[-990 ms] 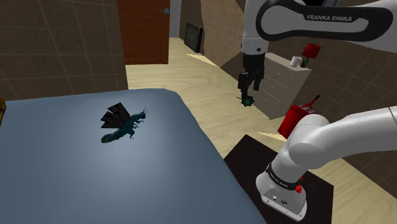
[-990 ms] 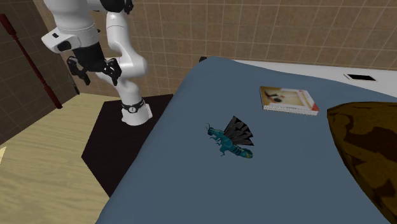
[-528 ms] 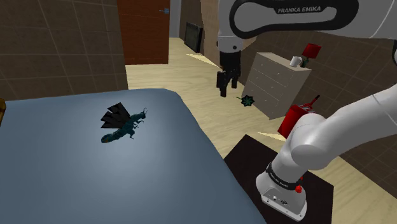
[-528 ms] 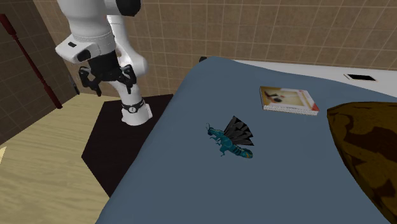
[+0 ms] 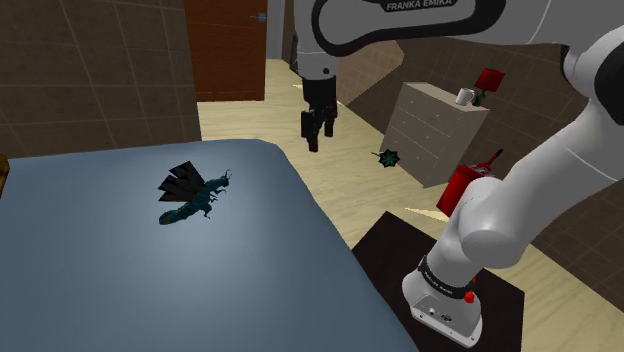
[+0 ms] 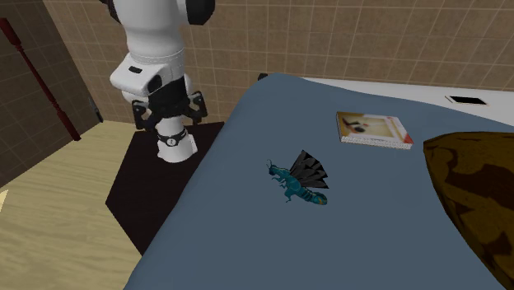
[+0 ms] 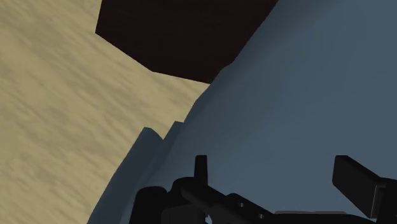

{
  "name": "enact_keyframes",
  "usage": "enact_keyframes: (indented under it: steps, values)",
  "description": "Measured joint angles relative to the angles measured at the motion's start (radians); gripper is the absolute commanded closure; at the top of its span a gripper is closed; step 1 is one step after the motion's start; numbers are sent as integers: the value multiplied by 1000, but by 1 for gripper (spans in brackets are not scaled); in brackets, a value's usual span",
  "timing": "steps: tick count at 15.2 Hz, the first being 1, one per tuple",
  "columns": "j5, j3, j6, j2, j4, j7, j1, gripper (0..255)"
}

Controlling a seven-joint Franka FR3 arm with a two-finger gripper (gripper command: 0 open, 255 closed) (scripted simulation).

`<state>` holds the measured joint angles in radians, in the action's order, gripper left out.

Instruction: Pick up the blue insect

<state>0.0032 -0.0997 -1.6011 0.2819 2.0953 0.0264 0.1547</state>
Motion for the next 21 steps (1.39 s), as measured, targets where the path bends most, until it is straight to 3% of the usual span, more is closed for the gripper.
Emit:
enact_keyframes:
  steps: [12,21]
  values:
    - [-11,-113,1,-373,-399,-41,108,0]
    - [-75,-186,96,-671,-805,-68,224,0]
